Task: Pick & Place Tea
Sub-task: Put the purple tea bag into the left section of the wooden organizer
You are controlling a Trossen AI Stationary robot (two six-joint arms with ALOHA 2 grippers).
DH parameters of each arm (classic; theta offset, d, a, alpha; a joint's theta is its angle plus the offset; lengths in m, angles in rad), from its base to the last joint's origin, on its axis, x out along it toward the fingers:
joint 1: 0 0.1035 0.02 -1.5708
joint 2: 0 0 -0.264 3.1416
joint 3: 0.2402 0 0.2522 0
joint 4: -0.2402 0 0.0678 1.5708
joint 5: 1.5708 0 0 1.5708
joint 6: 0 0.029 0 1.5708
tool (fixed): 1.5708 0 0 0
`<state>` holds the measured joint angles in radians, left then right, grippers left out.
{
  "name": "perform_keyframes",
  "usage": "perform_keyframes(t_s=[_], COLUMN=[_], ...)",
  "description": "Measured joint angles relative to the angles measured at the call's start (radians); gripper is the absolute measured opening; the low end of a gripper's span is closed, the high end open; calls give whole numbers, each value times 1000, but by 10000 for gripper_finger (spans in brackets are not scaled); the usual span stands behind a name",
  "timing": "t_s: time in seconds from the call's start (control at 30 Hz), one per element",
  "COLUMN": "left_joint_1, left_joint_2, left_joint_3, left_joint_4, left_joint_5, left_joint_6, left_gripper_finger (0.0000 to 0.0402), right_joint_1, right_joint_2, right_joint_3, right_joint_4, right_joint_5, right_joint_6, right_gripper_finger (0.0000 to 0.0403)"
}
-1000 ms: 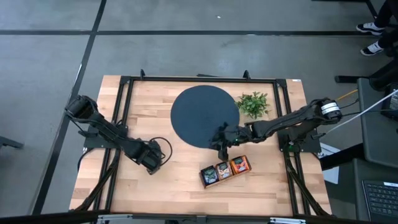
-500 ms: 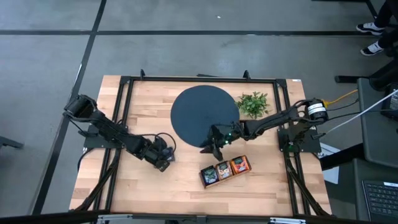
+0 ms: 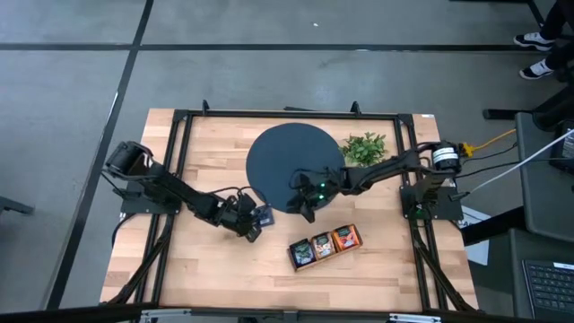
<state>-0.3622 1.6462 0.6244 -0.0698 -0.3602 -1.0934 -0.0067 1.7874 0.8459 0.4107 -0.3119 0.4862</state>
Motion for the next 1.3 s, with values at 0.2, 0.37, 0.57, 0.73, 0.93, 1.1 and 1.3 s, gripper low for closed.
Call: perform_keyframes(t_s=[0.2, 0.37, 0.57, 0.73, 0.93, 1.1, 1.3], left_joint_1=[6, 7, 13, 19, 19, 19, 20], left_joint_2=[4, 4, 4, 5, 6, 7, 16], left_joint_3=[-3, -2, -2, -2, -3, -4, -4], left_joint_4=[39, 45, 59, 80, 105, 115, 137], left_joint_5=[-1, -4, -14, -47, -64, -67, -76], left_joint_6=[-1, -10, -19, -19, 9, 15, 15], left_gripper_finger=[2, 5, 2, 5, 3, 6, 3], right_joint_1=[-1, -5, -5, -4, -4, -4, -4], right_joint_2=[119, 195, 230, 232, 232, 232, 232], right_joint_3=[101, 204, 289, 315, 316, 316, 316], right_joint_4=[-103, -180, -304, -339, -359, -364, -365], right_joint_5=[0, 1, -7, -73, -102, -101, -101], right_joint_6=[4, -24, -23, -14, 10, 26, 28], right_gripper_finger=[162, 162, 162, 162, 162, 162, 162])
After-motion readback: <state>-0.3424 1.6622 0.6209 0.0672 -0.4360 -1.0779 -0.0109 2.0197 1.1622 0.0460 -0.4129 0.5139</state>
